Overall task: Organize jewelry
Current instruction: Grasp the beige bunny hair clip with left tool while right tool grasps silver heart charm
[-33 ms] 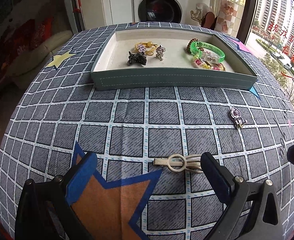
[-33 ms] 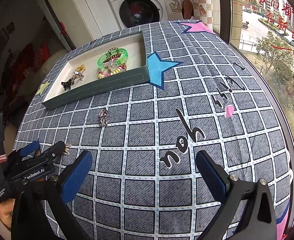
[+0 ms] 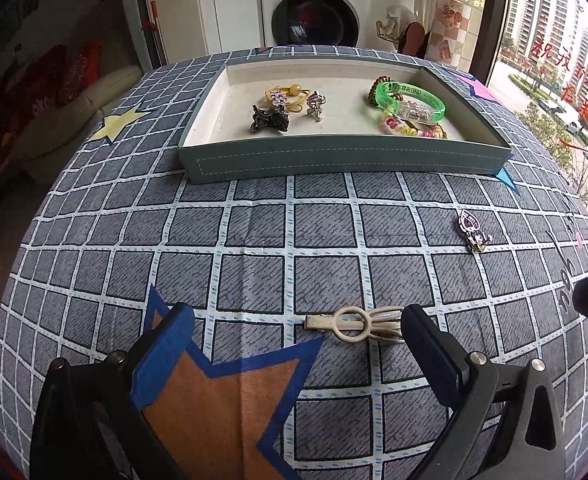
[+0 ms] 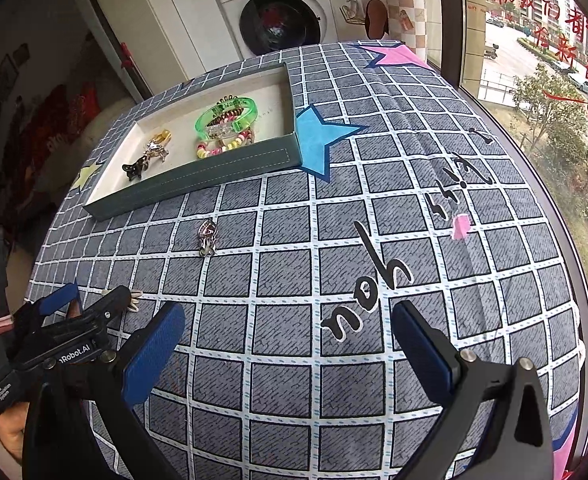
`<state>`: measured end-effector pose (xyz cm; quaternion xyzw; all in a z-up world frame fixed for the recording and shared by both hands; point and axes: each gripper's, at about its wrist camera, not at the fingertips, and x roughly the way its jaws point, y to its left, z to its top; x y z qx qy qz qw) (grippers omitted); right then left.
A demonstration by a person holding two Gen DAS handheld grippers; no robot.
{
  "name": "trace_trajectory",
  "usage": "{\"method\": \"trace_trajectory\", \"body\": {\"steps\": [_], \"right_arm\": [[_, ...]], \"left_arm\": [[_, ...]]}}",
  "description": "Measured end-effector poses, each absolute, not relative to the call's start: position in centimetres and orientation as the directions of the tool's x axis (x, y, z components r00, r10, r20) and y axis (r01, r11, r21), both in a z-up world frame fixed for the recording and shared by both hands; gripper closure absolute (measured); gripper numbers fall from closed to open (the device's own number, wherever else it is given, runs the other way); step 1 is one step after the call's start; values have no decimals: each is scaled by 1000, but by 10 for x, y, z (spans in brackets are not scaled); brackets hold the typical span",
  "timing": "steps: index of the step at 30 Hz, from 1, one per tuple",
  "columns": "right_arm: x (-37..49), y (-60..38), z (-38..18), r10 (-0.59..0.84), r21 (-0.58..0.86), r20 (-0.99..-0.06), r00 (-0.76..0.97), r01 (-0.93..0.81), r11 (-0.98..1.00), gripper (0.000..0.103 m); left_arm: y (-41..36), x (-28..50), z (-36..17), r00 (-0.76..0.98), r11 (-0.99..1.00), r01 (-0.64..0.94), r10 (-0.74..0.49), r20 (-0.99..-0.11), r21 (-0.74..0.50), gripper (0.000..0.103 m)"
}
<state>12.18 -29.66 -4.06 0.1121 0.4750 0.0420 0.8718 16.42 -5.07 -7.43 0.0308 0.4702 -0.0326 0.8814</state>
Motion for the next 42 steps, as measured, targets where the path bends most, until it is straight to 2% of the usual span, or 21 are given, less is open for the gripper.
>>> {"method": "trace_trajectory", "body": {"steps": [4, 6, 14, 16, 18, 19, 21, 23, 25, 28, 30, 31, 32, 33, 36, 39, 42], "right_arm": [[132, -293, -40, 174, 226, -823, 541, 30, 974, 0], [138, -288, -41, 171, 217, -826, 537, 23, 976, 0], [164, -257, -48, 166, 167, -844, 510, -44, 985, 1], [171, -249, -50, 167, 158, -848, 503, -59, 986, 4], [178, -241, -54, 163, 146, -856, 491, -73, 987, 14], [181, -237, -56, 159, 138, -860, 485, -80, 987, 15], [186, -229, -62, 155, 126, -870, 469, -95, 988, 25], [188, -222, -63, 131, 91, -870, 476, -106, 990, 27], [189, -218, -63, 117, 68, -871, 477, -119, 991, 29], [188, -213, -64, 83, 23, -869, 489, -127, 992, 42], [187, -214, -63, 74, 12, -863, 500, -126, 992, 66], [187, -215, -62, 74, 14, -862, 501, -123, 992, 73], [187, -216, -62, 73, 15, -862, 501, -120, 993, 86], [187, -217, -62, 77, 21, -862, 501, -118, 993, 91], [186, -222, -61, 97, 52, -862, 498, -103, 993, 91], [184, -227, -60, 122, 86, -861, 494, -95, 992, 91], [179, -231, -58, 132, 94, -854, 503, -100, 991, 91]], "left_arm": [[-50, 162, -74, 548, 992, 122, -52, -835, 18, 0], [-49, 162, -74, 542, 992, 127, -70, -837, -1, 5], [-55, 160, -75, 563, 983, 183, -93, -821, 14, 5], [-54, 159, -74, 561, 979, 204, -128, -818, -13, 13], [-55, 159, -74, 560, 978, 209, -134, -817, -17, 16], [-55, 158, -74, 562, 976, 216, -142, -815, -21, 18], [-57, 158, -73, 558, 973, 229, -162, -814, -37, 26], [-59, 158, -73, 560, 970, 239, -168, -811, -36, 29], [-60, 157, -73, 556, 965, 256, -195, -808, -57, 37], [-61, 155, -72, 566, 963, 265, -199, -800, -53, 45], [-56, 156, -70, 575, 965, 252, -204, -792, -66, 56], [-52, 157, -70, 567, 965, 246, -218, -794, -89, 57], [-49, 159, -70, 561, 965, 240, -229, -795, -108, 59], [-46, 160, -70, 557, 964, 236, -234, -797, -118, 72], [-43, 159, -68, 561, 966, 235, -224, -797, -106, 74], [-44, 153, -61, 601, 969, 246, -181, -779, -35, 74], [-40, 147, -52, 630, 956, 295, -198, -751, -5, 74]]}}
